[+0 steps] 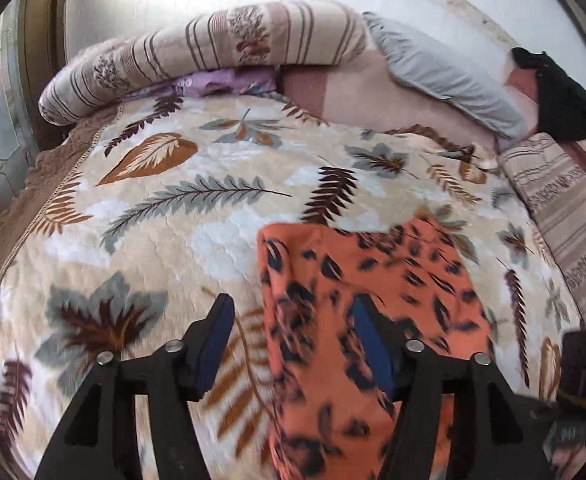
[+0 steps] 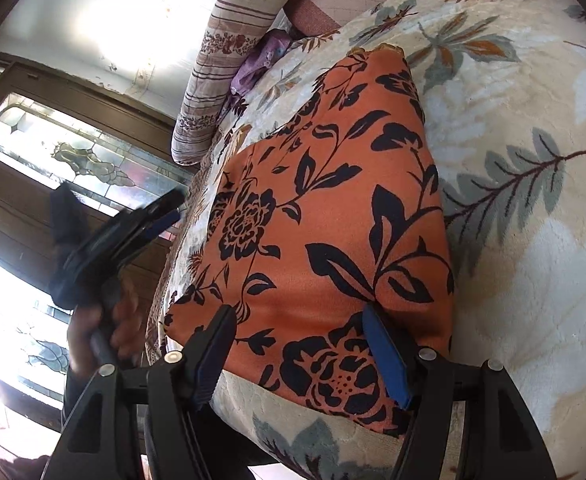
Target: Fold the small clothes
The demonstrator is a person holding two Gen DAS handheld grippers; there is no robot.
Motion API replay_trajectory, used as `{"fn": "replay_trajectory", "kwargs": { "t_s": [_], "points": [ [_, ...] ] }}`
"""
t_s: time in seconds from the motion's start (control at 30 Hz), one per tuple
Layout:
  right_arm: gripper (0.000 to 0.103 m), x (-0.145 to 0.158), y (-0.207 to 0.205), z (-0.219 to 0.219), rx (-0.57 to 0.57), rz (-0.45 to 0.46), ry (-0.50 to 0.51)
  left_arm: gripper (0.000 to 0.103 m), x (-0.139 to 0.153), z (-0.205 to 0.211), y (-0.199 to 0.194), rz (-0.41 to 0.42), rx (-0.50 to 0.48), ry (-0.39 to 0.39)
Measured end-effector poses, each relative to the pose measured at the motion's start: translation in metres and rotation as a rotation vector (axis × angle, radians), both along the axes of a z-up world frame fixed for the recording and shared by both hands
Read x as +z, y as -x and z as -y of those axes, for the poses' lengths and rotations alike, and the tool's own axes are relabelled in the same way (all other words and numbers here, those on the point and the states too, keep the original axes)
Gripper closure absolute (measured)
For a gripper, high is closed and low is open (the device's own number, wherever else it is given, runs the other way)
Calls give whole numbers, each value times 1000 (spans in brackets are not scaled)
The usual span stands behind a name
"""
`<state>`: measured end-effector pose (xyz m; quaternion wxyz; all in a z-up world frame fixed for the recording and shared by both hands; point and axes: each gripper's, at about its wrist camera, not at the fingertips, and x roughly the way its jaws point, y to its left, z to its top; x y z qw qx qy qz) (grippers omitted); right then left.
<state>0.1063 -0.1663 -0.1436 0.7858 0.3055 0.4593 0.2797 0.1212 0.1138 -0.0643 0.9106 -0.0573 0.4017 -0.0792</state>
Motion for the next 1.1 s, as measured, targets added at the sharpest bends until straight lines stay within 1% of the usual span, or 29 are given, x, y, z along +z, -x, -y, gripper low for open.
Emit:
{"fn": "replay_trajectory", "kwargs": {
  "t_s": [0.07,0.1,0.13,0.17,0.2,0.23,0.27,0.33,0.4,0.47,0.5,0.57,0.6,0.67,0.7,0.73,0.77,0.8,0.83,0.87,0.93,1.0,1.03,1.07,1.1],
  "points": [
    [33,0,0,1,-8,-5,-9,38,-8,7,22,-17,-3,-2],
    [33,0,0,2,-9,-10,-14,38,-16,10,29,-31,14,-8],
    [33,-1,-1,3,-12,-16,-22,38,-29,11,34,-64,31,-7],
    [33,-2,-2,5,-14,-25,-36,38,-47,16,33,-122,30,-29],
    [33,-2,-3,7,-16,-33,-51,37,-64,21,32,-172,28,-74],
    [33,-4,-4,10,-19,-46,-72,35,-80,24,30,-203,32,-110],
    [33,-5,-5,12,-21,-58,-89,35,-82,22,32,-188,43,-97],
    [34,-4,-7,14,-20,-86,-103,35,-71,18,37,-175,73,-60],
    [34,3,-7,15,-14,-105,-98,36,-56,18,44,-122,79,-64],
    [33,14,-7,16,-6,-93,-88,35,-48,20,53,-78,63,-83],
    [32,19,-6,16,-4,-75,-92,35,-51,21,55,-80,65,-99],
    [32,30,-6,15,10,-36,-108,35,-74,23,50,-155,65,-150],
    [30,33,-8,13,15,-27,-107,35,-82,22,51,-159,68,-135],
    [26,30,-15,12,1,-39,-70,35,-84,16,54,-143,83,-85],
    [26,23,-20,13,-5,-65,-52,35,-82,15,53,-140,79,-68],
    [26,16,-25,13,-1,-101,-61,35,-81,13,53,-132,75,-56],
    [26,17,-29,13,-1,-114,-71,35,-78,11,55,-121,74,-54],
    [26,23,-30,10,7,-111,-56,35,-78,9,56,-113,71,-50],
    [25,34,-33,6,21,-87,-40,34,-80,9,55,-118,67,-44],
    [25,47,-37,3,35,-50,-37,34,-83,7,55,-121,68,-32],
    [25,66,-51,-1,45,-3,-53,33,-86,5,56,-123,73,-5],
    [24,68,-70,0,22,2,-55,33,-85,4,54,-127,72,16],
    [23,58,-83,3,-9,-26,-28,32,-86,4,55,-128,71,23],
    [23,41,-93,6,-39,-91,24,30,-86,3,54,-129,68,27],
    [24,21,-101,10,-60,-173,31,30,-87,2,53,-130,68,38]
  ]
}}
